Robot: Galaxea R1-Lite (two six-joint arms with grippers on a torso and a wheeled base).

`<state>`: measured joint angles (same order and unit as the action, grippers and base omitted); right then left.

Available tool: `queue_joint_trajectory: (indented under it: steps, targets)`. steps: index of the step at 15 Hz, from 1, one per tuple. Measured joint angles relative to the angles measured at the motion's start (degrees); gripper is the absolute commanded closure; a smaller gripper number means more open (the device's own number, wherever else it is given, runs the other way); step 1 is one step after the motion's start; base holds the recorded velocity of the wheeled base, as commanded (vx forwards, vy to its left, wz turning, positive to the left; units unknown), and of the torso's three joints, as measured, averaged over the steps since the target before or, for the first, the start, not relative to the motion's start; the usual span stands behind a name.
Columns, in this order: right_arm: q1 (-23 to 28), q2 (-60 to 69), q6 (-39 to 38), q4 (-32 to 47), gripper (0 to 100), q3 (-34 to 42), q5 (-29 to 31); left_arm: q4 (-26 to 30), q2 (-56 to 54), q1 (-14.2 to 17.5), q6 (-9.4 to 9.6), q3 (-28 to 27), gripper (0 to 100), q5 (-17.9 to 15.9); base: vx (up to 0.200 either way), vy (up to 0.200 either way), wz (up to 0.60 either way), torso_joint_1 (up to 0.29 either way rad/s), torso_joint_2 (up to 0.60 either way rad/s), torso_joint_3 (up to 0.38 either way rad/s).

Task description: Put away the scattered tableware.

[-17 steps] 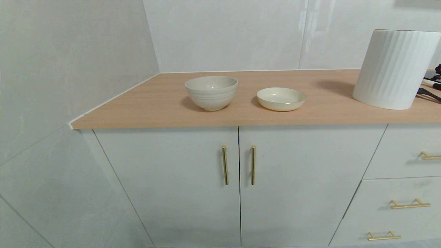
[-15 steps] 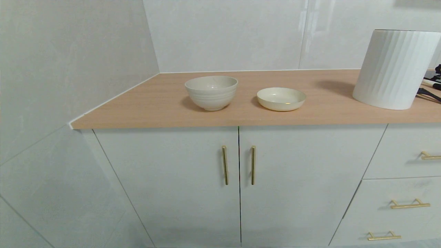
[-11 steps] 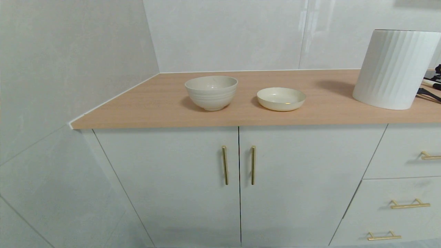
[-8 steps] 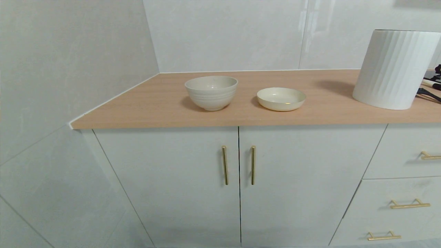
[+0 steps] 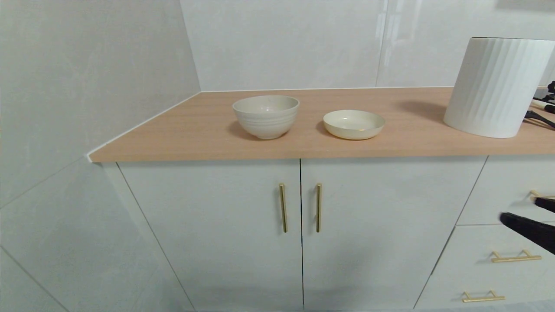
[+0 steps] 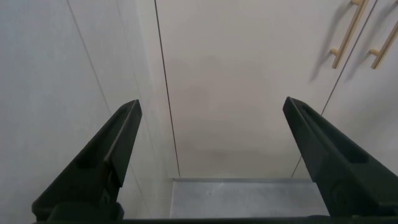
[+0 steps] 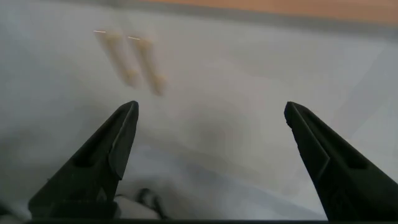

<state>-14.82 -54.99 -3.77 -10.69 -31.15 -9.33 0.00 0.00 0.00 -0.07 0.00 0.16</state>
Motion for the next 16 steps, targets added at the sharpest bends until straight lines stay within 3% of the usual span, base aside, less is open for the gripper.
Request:
queue_joint_trajectory:
  steps: [2, 4, 6, 9, 12, 14, 16]
  targets:
    - [-7.8, -12.84, -3.75, -7.14, 0, -4.44, -2.96, 0.0, 0.0, 0.0, 0.0, 0.0, 0, 0.0, 0.0, 0.0, 0.0, 0.0, 0.0, 0.0]
    - [-17.12, -21.64, -12.4, -11.62, 0, -7.74, -8.52, 0.0, 0.0, 0.0, 0.0, 0.0, 0, 0.0, 0.0, 0.0, 0.0, 0.0, 0.0, 0.0]
    - [-21.72, -26.65, -15.27, -12.74, 0, -8.92, -11.86, 0.0, 0.0, 0.0, 0.0, 0.0, 0, 0.0, 0.0, 0.0, 0.0, 0.0, 0.0, 0.0]
    - [-23.54, -33.32, -15.36, -14.19, 0, -9.31, -11.93, 0.0, 0.0, 0.0, 0.0, 0.0, 0, 0.0, 0.0, 0.0, 0.0, 0.0, 0.0, 0.0]
    - [-23.71, -41.01, -15.23, -24.86, 0, -9.51, -10.95, 0.0, 0.0, 0.0, 0.0, 0.0, 0, 0.0, 0.0, 0.0, 0.0, 0.0, 0.0, 0.0]
    - [-23.6, -46.6, -15.08, -32.77, 0, -10.14, -6.62, 0.0, 0.0, 0.0, 0.0, 0.0, 0, 0.0, 0.0, 0.0, 0.0, 0.0, 0.0, 0.0]
    - [-23.6, -50.36, -14.98, -34.24, 0, -11.0, -3.97, 0.02, 0.0, 0.0, 0.0, 0.0, 0, 0.0, 0.0, 0.0, 0.0, 0.0, 0.0, 0.0]
